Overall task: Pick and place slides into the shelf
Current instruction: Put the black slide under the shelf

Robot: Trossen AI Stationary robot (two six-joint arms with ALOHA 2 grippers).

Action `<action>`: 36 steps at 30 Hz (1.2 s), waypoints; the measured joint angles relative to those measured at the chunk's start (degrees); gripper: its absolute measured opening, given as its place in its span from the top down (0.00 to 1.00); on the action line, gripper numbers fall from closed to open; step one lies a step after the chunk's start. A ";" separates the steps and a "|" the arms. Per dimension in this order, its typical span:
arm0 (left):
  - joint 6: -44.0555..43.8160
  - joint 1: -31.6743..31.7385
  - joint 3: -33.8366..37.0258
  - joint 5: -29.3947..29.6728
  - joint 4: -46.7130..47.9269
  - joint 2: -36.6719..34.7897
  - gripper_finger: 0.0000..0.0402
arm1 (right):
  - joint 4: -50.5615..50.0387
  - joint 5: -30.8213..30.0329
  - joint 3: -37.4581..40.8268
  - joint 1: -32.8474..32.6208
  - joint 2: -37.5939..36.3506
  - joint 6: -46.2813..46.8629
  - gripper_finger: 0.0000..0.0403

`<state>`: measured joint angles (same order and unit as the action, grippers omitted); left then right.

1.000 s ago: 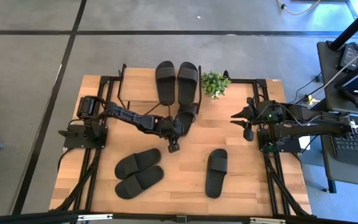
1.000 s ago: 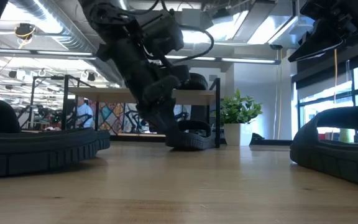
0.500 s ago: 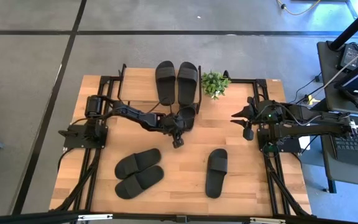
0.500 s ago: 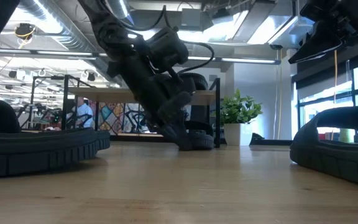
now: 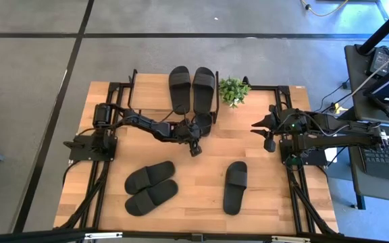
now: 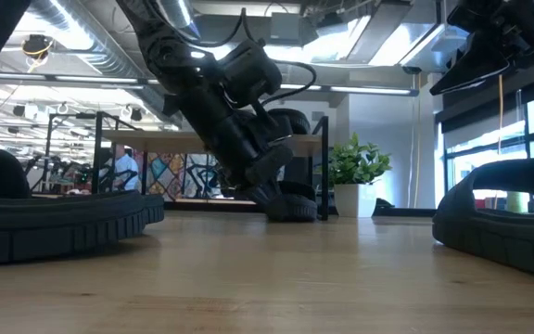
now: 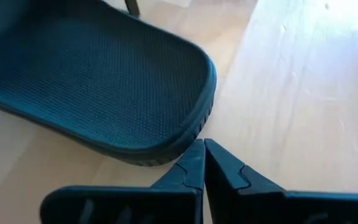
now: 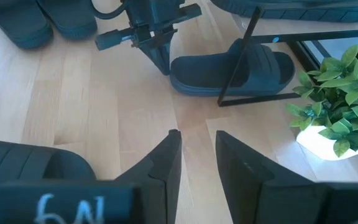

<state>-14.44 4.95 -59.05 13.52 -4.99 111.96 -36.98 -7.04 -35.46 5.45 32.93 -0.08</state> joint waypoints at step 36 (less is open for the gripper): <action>-0.42 0.12 0.02 -1.68 -6.22 -0.64 1.00 | 0.00 0.04 0.00 0.00 0.00 0.01 0.75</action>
<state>-14.86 5.07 -59.03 11.84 -11.21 111.33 -36.97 -7.01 -35.46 5.45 32.93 -0.07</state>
